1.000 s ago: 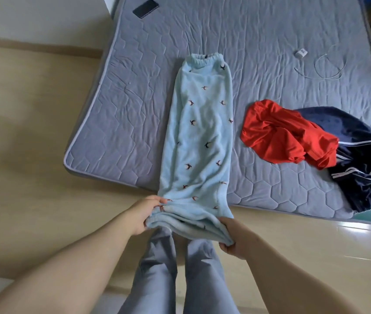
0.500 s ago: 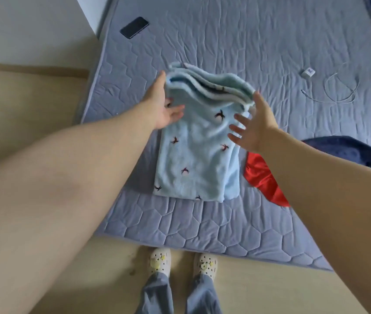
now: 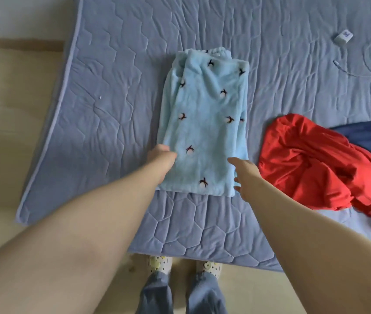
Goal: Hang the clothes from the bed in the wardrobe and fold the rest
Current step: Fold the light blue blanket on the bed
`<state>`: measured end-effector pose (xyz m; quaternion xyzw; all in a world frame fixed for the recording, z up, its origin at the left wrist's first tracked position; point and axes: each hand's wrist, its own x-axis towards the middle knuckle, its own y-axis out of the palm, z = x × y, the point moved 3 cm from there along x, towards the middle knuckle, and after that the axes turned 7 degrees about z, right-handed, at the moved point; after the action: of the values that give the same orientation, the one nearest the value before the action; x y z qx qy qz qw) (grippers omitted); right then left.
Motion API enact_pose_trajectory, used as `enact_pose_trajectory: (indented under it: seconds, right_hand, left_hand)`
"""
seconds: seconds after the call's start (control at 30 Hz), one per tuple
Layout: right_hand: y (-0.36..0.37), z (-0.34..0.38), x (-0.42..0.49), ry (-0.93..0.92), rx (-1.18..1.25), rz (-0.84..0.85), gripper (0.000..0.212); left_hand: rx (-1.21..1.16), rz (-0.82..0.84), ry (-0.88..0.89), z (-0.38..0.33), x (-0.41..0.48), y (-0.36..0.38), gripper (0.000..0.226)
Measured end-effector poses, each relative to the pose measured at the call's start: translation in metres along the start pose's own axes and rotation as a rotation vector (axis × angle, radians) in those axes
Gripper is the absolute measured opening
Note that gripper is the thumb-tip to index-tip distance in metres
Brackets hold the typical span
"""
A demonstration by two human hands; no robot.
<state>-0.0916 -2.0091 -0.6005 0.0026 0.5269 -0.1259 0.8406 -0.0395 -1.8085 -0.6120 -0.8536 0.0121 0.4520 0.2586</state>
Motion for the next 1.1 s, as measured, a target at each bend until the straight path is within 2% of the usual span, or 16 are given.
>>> enact_pose_trajectory:
  seconds: [0.07, 0.1, 0.23, 0.33, 0.43, 0.53, 0.6, 0.67, 0.83, 0.9, 1.0, 1.03, 1.1]
  right_hand:
    - [0.002, -0.020, 0.013, 0.003, -0.058, -0.033, 0.017]
    - [0.004, -0.033, 0.020, 0.021, -0.079, -0.038, 0.018]
    - [0.007, -0.071, 0.038, 0.021, -0.144, 0.021, 0.044]
    - [0.002, -0.078, 0.050, 0.007, -0.223, -0.004, 0.038]
    - [-0.001, -0.076, 0.055, -0.030, -0.235, -0.065, 0.012]
    - [-0.010, -0.079, 0.055, -0.118, -0.197, -0.164, 0.015]
    - [-0.017, -0.080, 0.053, -0.148, -0.191, -0.198, 0.011]
    - [-0.025, -0.080, 0.051, -0.157, -0.136, -0.219, 0.008]
    - [-0.031, -0.082, 0.054, -0.159, 0.026, -0.246, 0.060]
    - [-0.030, -0.086, 0.055, -0.146, 0.052, -0.208, 0.070]
    - [-0.028, -0.093, 0.057, -0.136, 0.044, -0.150, 0.073]
    - [-0.027, -0.095, 0.058, -0.138, 0.039, -0.136, 0.074]
    - [-0.027, -0.098, 0.059, -0.147, 0.039, -0.111, 0.074]
  left_hand:
    - [0.105, -0.050, -0.003, 0.023, 0.015, 0.006, 0.053]
    - [0.086, -0.039, -0.008, 0.033, 0.021, 0.010, 0.059]
    - [-0.121, 0.023, -0.098, 0.068, 0.039, 0.028, 0.059]
    - [-0.112, -0.080, -0.085, 0.080, 0.046, 0.027, 0.059]
    - [-0.133, -0.034, -0.029, 0.083, 0.049, 0.026, 0.049]
    - [-0.135, 0.009, 0.022, 0.081, 0.046, 0.022, 0.019]
    - [-0.162, 0.043, 0.047, 0.075, 0.043, 0.020, 0.026]
    - [-0.123, 0.153, 0.031, 0.068, 0.037, 0.025, 0.030]
    - [0.300, 0.407, 0.047, 0.055, 0.034, 0.043, 0.045]
    - [0.401, 0.459, 0.045, 0.050, 0.034, 0.050, 0.051]
    - [0.486, 0.571, 0.018, 0.045, 0.034, 0.064, 0.068]
    - [0.533, 0.600, 0.019, 0.045, 0.034, 0.068, 0.065]
    - [0.610, 0.598, 0.068, 0.043, 0.034, 0.074, 0.036]
